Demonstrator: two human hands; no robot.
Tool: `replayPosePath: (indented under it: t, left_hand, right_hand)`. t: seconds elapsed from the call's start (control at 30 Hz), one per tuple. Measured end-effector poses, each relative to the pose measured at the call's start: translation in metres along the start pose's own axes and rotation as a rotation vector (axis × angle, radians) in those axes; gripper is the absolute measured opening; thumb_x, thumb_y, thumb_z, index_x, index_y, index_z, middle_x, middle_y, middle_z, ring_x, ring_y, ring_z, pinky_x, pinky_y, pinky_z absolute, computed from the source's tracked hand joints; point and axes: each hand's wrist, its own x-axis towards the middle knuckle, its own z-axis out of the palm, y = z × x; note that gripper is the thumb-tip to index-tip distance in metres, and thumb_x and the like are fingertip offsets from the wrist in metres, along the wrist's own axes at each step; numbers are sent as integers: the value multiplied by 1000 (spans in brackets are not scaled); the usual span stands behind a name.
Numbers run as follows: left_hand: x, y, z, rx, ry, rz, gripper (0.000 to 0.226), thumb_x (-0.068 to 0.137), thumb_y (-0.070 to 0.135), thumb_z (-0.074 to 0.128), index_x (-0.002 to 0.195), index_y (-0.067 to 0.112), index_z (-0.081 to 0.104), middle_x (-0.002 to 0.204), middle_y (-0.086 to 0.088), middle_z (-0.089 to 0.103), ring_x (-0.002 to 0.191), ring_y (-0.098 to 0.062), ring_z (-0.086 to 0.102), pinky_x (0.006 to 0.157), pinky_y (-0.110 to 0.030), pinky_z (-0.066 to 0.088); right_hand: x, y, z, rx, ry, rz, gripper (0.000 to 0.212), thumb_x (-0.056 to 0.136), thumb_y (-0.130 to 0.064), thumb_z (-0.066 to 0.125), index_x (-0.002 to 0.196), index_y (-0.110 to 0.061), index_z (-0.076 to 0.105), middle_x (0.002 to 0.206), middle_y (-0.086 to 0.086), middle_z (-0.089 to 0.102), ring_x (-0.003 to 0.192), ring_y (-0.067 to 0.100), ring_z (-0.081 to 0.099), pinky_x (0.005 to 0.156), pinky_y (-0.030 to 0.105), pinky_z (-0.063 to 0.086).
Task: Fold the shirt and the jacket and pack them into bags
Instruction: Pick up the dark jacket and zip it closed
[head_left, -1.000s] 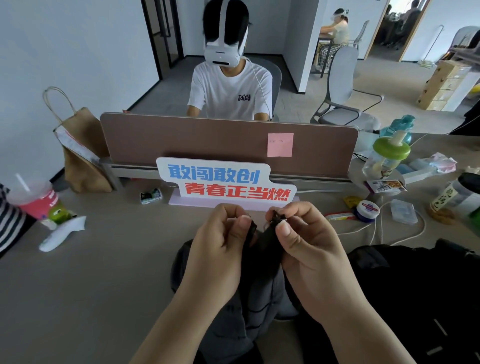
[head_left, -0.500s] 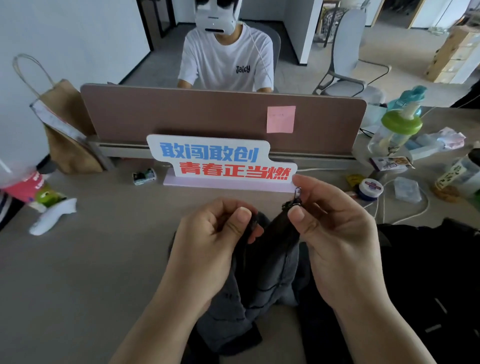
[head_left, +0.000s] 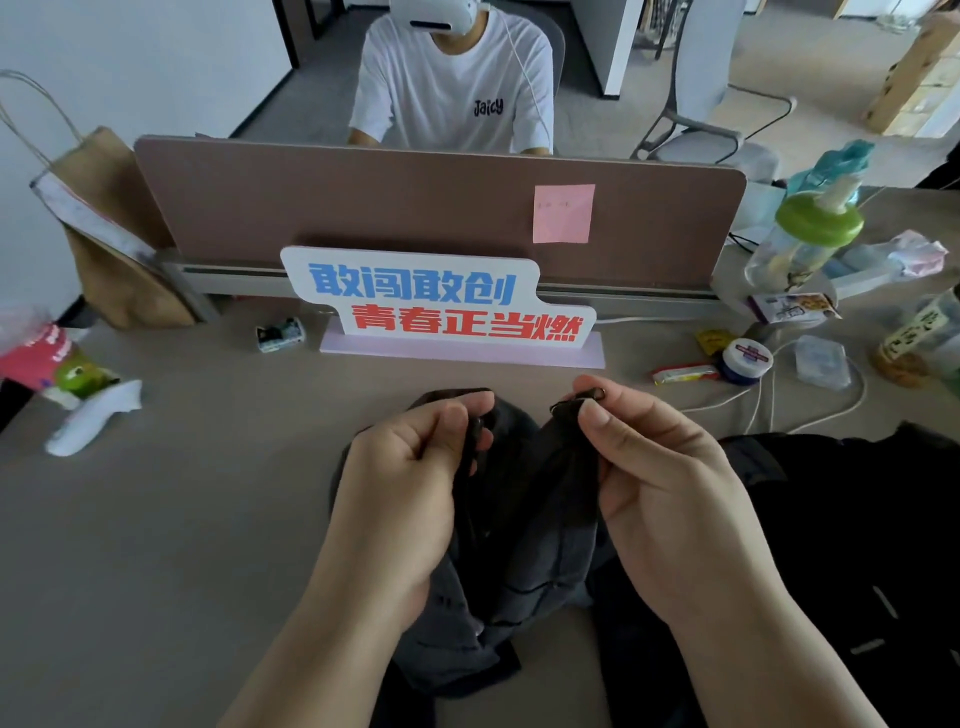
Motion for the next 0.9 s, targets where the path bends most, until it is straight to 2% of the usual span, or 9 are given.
replayPosePath:
  t: [0.1, 0.13, 0.23, 0.33, 0.5, 0.67, 0.9]
  left_hand:
    - [-3, 3, -2, -87, -126, -80, 29, 94, 14, 52, 91, 27, 77, 87, 2, 75, 88, -13, 69, 87, -33, 48]
    - [-4, 6, -2, -113, -143, -78, 25, 90, 15, 56, 91, 26, 77, 91, -2, 75, 91, -17, 69, 89, -35, 49]
    - [-8, 14, 0, -166, -108, -31, 16, 68, 24, 67, 80, 24, 78, 84, -7, 76, 83, -20, 70, 83, -35, 51]
    - [-12, 20, 1, -217, -81, -5, 21, 52, 29, 72, 71, 22, 77, 77, -6, 75, 77, -18, 70, 78, -33, 51]
    - [-15, 25, -1, -236, -104, -8, 21, 52, 27, 73, 70, 18, 77, 79, -10, 76, 79, -23, 71, 75, -32, 56]
    - [-17, 27, 0, -199, -99, -1, 23, 50, 30, 74, 69, 19, 78, 77, -7, 76, 76, -19, 71, 75, -31, 53]
    - [-20, 29, 3, -154, -102, 19, 19, 54, 29, 73, 70, 21, 78, 75, -4, 76, 71, -14, 71, 65, -21, 54]
  right_hand:
    - [0, -2, 2, -47, 17, -12, 22, 50, -11, 72, 71, -8, 76, 72, 9, 71, 67, 13, 68, 67, 20, 57]
    - [-1, -3, 3, -75, 13, -28, 22, 49, -12, 73, 70, -9, 76, 71, 9, 71, 66, 13, 68, 67, 20, 57]
    - [-3, -7, 5, -176, -5, -84, 21, 48, -16, 75, 68, -12, 75, 69, 7, 71, 66, 14, 68, 66, 21, 56]
    - [-5, -11, 7, -272, -13, -124, 20, 48, -20, 77, 67, -14, 75, 70, 8, 72, 68, 16, 68, 67, 23, 56]
    - [-8, -14, 11, -437, -24, -185, 21, 50, -26, 78, 70, -17, 76, 72, 9, 74, 71, 18, 70, 70, 26, 55]
    - [-8, -16, 11, -467, -29, -214, 18, 53, -20, 76, 70, -16, 76, 74, 9, 75, 72, 19, 70, 70, 25, 55]
    - [-8, -20, 10, -513, -14, -247, 19, 53, -21, 76, 72, -15, 76, 74, 8, 75, 73, 19, 72, 71, 26, 57]
